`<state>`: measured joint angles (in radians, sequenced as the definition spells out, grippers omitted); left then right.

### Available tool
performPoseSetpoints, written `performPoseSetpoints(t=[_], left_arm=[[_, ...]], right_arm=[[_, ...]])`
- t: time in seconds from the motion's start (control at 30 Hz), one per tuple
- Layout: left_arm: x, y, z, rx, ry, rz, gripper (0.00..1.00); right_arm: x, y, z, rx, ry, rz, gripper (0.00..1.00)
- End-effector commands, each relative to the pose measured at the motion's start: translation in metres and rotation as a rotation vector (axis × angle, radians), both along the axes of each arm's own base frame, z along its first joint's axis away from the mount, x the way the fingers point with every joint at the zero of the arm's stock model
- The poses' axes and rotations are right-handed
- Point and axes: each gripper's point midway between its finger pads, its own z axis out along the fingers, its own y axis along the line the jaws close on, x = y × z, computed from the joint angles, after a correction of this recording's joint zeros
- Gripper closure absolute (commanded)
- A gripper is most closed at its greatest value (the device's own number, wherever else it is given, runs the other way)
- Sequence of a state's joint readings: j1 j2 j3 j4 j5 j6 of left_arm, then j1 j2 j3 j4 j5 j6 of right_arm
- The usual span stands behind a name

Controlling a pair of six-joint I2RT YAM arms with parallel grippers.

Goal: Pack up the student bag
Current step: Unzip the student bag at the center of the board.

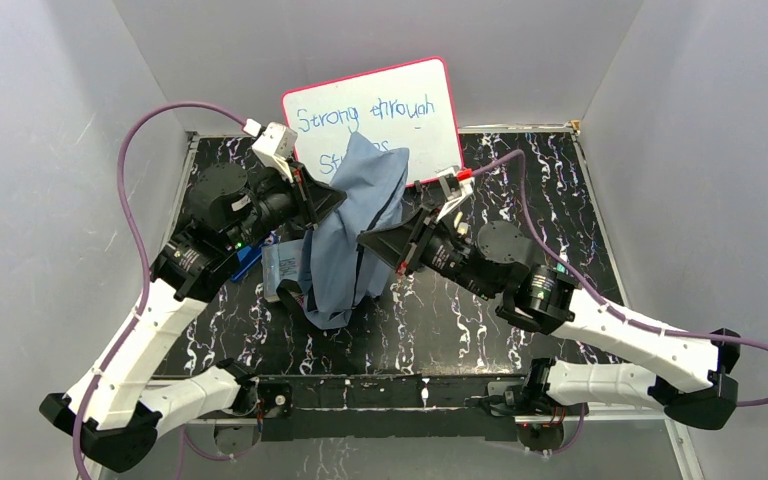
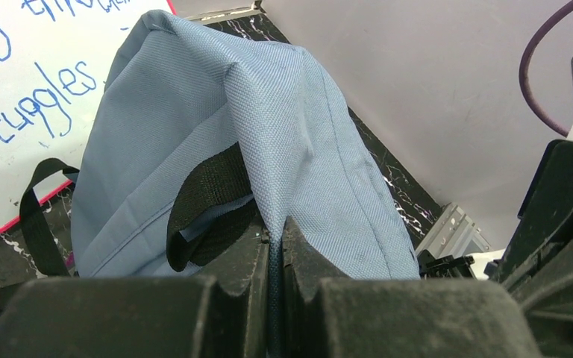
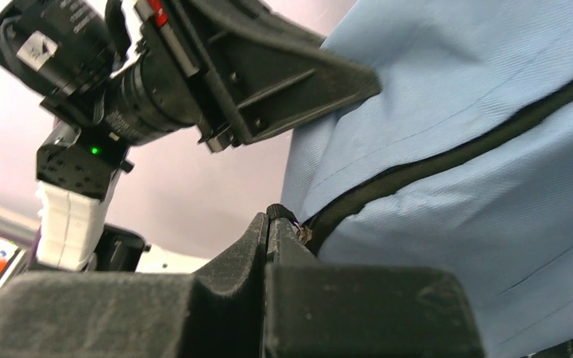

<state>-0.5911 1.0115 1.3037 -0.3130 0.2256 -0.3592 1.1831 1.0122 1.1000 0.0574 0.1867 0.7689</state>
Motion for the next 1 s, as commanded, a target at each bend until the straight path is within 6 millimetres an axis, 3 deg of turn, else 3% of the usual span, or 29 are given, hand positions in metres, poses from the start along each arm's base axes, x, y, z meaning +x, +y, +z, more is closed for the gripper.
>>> performPoseSetpoints(t=[0.0,0.43,0.57,0.7,0.97], left_arm=[[-0.012,0.003,-0.003,0.026,-0.021,-0.042,1.00],[-0.024,-0.002,-0.006,0.065,-0.038,-0.131,1.00],[-0.024,-0.009,-0.004,0.078,-0.051,-0.176,1.00],[-0.012,-0.017,0.012,0.099,-0.107,-0.193,1.00],[0.035,-0.013,0.077,0.152,-0.323,-0.054,1.00]], right_arm=[[0.023,-0.048,0.089,0.228,-0.115,-0.221,1.00],[0.052,-0.077,0.110,0.160,-0.245,-0.451,1.00],[0.040,-0.053,0.122,0.140,-0.317,-0.332,1.00],[0.020,-0.018,0.125,0.150,-0.362,-0.160,1.00],[0.002,0.031,0.123,0.165,-0.382,0.037,1.00]])
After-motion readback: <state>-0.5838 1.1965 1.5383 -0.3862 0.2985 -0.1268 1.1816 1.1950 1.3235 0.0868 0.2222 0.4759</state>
